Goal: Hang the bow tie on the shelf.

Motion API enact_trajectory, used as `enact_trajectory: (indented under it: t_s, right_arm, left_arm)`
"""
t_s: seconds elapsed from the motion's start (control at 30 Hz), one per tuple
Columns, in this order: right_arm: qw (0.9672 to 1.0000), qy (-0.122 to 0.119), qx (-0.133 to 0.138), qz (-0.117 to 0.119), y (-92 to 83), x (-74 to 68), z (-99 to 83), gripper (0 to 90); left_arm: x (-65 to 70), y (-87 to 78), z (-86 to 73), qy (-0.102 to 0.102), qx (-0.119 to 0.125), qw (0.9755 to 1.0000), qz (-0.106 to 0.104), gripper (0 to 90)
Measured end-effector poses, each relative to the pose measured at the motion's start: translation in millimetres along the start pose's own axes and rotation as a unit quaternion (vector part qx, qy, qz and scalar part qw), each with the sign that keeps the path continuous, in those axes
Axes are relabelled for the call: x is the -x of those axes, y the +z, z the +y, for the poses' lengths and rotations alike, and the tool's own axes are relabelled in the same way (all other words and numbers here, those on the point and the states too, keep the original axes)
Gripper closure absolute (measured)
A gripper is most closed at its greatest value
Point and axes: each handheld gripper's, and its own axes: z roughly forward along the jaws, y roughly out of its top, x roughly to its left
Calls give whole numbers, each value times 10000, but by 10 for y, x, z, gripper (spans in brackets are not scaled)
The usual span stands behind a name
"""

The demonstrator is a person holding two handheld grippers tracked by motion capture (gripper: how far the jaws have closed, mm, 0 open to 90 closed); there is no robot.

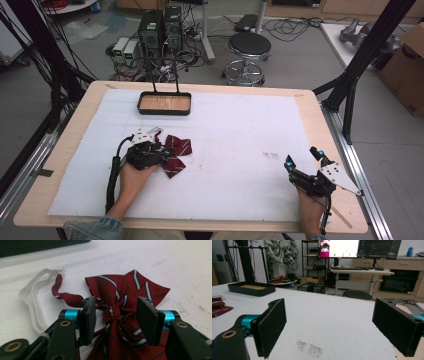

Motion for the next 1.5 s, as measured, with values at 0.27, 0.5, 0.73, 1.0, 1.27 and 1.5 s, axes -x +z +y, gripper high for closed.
enact_trajectory:
  t_s: [0.27,0.5,0.73,1.0,1.27,1.5]
  right_arm:
    - [10000,18,-16,-4,2,-2,-1,112]
    - [10000,17,-14,-7,2,-2,-1,112]
    - [10000,6,-9,-4,1,4,0,112]
    - [10000,5,-12,-6,1,4,0,112]
    - [10000,3,-16,-15,2,6,-1,112]
    - [10000,23,-18,-25,2,8,-2,112]
  left_arm:
    - [12,55,15,4,-273,9995,148,539]
    - [27,63,16,54,-320,9991,259,604]
    - [79,56,18,272,-268,9989,274,746]
    - [266,-89,148,805,521,9954,91,749]
    - [239,-185,382,731,943,9928,-108,749]
    - [206,-166,609,708,1133,9905,-313,749]
